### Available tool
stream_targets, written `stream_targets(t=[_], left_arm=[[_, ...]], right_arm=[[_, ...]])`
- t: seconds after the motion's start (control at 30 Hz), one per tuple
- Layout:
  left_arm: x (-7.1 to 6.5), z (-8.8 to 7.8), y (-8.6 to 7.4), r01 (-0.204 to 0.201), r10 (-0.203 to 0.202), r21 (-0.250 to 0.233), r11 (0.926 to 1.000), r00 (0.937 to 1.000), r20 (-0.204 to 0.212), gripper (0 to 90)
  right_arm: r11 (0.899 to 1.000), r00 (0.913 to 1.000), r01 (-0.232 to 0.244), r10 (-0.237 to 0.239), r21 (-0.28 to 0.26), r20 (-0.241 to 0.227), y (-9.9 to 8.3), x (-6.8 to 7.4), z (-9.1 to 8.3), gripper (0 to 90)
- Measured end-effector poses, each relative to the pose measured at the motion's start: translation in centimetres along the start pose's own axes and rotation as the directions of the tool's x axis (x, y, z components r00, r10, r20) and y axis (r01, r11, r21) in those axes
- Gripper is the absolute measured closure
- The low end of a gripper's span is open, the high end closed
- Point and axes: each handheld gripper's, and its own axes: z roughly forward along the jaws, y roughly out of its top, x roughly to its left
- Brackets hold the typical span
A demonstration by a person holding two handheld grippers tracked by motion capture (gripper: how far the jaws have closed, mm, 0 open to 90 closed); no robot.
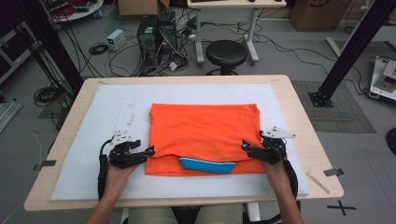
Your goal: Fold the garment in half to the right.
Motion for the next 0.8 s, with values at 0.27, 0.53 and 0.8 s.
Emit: stream_targets(t=[0.27,0.53,0.8], left_arm=[[-0.6,0.4,-0.1,-0.019,0.02,0.048,0.9987,0.9995,-0.022,44.3],[-1.1,0.7,-0.1,-0.042,0.045,0.092,0.9948,0.9987,-0.023,54.9],[-1.7,1.0,-0.1,-0.076,0.081,0.109,0.9911,0.9959,-0.04,63.9]], right_arm=[[1.0,0.9999,0.007,-0.007,0.004,-0.012,0.2,0.4,0.1,21.4],[1.0,0.9978,0.002,0.0,0.029,-0.066,0.9,0.9,0.8,21.5],[0.999,0.9927,0.007,-0.001,0.051,-0.121,2.5,1.7,2.2,21.5]])
